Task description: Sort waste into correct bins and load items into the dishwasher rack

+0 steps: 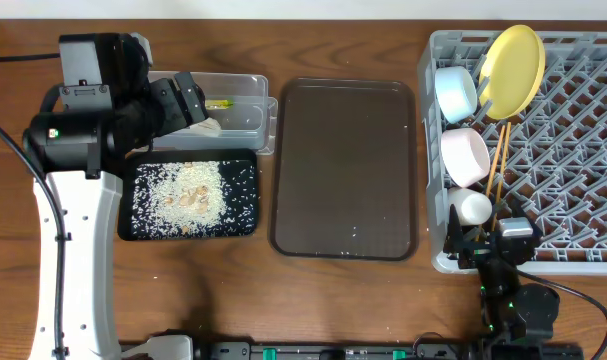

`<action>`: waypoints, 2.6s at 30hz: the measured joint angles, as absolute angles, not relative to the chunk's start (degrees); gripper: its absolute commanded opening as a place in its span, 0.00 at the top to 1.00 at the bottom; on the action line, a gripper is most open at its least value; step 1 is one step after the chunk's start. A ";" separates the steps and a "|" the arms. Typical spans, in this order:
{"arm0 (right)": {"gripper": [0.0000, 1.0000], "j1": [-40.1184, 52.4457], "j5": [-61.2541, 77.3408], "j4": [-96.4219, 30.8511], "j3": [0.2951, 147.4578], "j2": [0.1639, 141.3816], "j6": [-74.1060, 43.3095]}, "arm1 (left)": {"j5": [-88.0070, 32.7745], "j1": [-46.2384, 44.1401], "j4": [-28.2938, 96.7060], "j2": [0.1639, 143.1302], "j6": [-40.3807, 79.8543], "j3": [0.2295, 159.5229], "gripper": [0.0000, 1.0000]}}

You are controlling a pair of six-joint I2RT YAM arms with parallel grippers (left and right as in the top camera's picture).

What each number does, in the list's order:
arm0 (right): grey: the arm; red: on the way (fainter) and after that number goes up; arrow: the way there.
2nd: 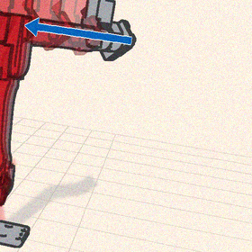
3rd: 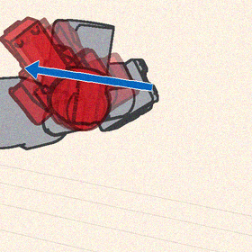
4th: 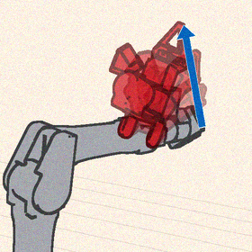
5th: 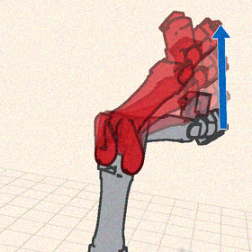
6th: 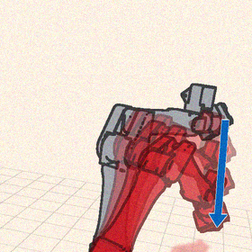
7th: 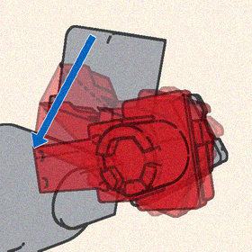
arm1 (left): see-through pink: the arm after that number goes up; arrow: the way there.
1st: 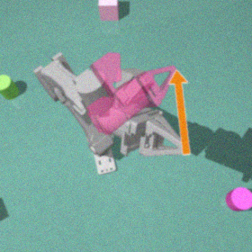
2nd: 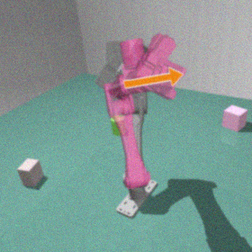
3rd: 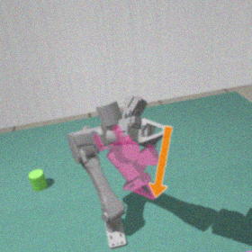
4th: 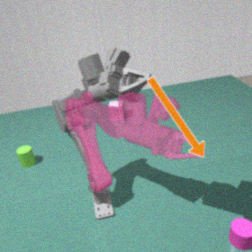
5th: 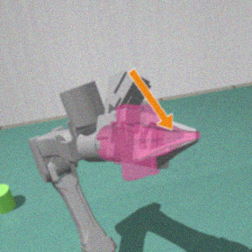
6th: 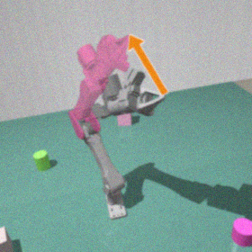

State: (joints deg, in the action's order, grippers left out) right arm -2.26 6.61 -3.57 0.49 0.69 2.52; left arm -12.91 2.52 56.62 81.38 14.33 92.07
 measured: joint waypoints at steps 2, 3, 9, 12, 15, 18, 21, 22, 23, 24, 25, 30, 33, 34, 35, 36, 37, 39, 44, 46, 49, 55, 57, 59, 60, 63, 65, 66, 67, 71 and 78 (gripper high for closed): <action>0.01 -2.26 6.61 -3.57 0.49 0.69 2.52 | -12.91 2.52 56.62 81.38 14.33 92.07 0.04; 0.01 -2.26 6.59 -3.57 0.49 0.69 2.52 | -12.91 2.52 56.62 81.38 14.33 92.07 0.04; 0.01 -2.26 6.59 -3.57 0.49 0.69 2.52 | -12.91 2.52 56.62 81.38 14.33 92.07 0.04; 0.01 -2.26 6.61 -3.57 0.49 0.69 2.52 | -12.91 2.52 56.62 81.38 14.33 92.07 0.04; 0.01 -2.26 6.59 -3.57 0.49 0.69 2.52 | -12.91 2.52 56.62 81.38 14.33 92.07 0.04; 0.01 -2.26 6.61 -3.57 0.49 0.69 2.52 | -12.91 2.52 56.62 81.38 14.33 92.07 0.04; 0.01 -2.26 6.59 -3.57 0.49 0.69 2.52 | -12.91 2.52 56.62 81.38 14.33 92.07 0.04; 0.01 -2.26 6.61 -3.57 0.49 0.69 2.52 | -12.91 2.52 56.62 81.38 14.33 92.07 0.04; 0.01 -2.26 6.61 -3.57 0.49 0.69 2.52 | -12.91 2.52 56.62 81.38 14.33 92.07 0.04; 0.01 -2.26 6.59 -3.57 0.49 0.69 2.52 | -12.91 2.52 56.62 81.38 14.33 92.07 0.04; 0.00 -2.26 6.61 -3.57 0.49 0.69 2.52 | -12.91 2.52 56.64 81.38 14.33 92.07 0.04; 0.01 -2.26 6.61 -3.60 0.49 0.69 2.52 | -12.19 2.55 57.06 81.19 14.33 91.66 0.04; 0.01 -2.26 6.57 -3.57 0.49 0.69 2.52 | -11.29 2.55 51.88 79.44 14.17 88.40 0.04; 0.01 -2.26 6.55 -3.57 0.49 0.69 2.52 | -11.16 2.55 48.16 78.11 14.02 86.06 0.04; 0.01 -2.26 6.52 -3.57 0.49 0.69 2.52 | -11.07 2.52 43.77 76.23 13.65 82.96 0.04; 0.01 -2.26 6.52 -3.60 0.49 0.69 2.52 | -10.92 2.52 39.99 74.24 13.43 79.88 0.04; 0.01 -2.26 6.46 -3.57 0.49 0.69 2.52 | -10.87 2.52 35.94 71.85 13.17 76.34 0.04; 0.01 -2.26 6.42 -3.57 0.49 0.69 2.52 | -10.48 2.55 27.64 65.41 12.23 67.75 0.04; 0.01 -2.26 6.39 -3.60 0.49 0.69 2.52 | -10.28 2.55 12.60 48.27 8.93 48.64 0.04; 0.01 -2.26 6.39 -3.57 0.49 0.67 2.52 | -10.28 2.55 7.40 40.36 7.38 40.38 0.04; 0.01 -2.26 6.39 -3.60 0.49 0.67 2.52 | -10.26 2.55 1.32 30.72 5.78 29.82 0.04; 0.01 -2.26 6.39 -3.62 0.49 0.69 2.52 | -10.11 2.37 -3.31 14.31 4.40 12.45 0.04; 0.01 -2.26 6.37 -3.60 0.49 0.67 2.52 | -10.11 2.15 -3.25 10.96 4.36 9.21 0.04; 0.01 -2.26 6.39 -3.62 0.49 0.69 2.52 | -10.13 2.09 -3.36 8.23 4.23 6.74 0.04; 0.01 -2.26 6.39 -3.60 0.49 0.67 2.52 | -10.11 2.07 -3.49 6.76 4.19 5.48 0.04; 0.01 -2.26 6.39 -3.60 0.49 0.69 2.52 | -10.11 2.07 -3.53 3.14 4.19 2.42 0.04; 0.01 -2.26 6.39 -3.60 0.49 0.67 2.52 | -10.11 2.04 -3.07 1.32 4.19 0.84 0.04; 0.01 -2.26 6.39 -3.62 0.49 0.69 2.52 | -10.11 2.04 -2.48 0.93 4.21 0.45 0.04; 0.01 -2.26 6.39 -3.62 0.49 0.67 2.52 | -10.11 2.02 -1.76 0.82 4.19 0.36 0.04; 0.01 -2.26 6.39 -3.62 0.49 0.67 2.52 | -9.67 2.02 0.36 0.67 4.21 0.75 0.04; 0.01 -2.26 6.39 -3.62 0.49 0.67 2.52 | -9.02 1.83 0.91 0.62 4.19 0.99 0.04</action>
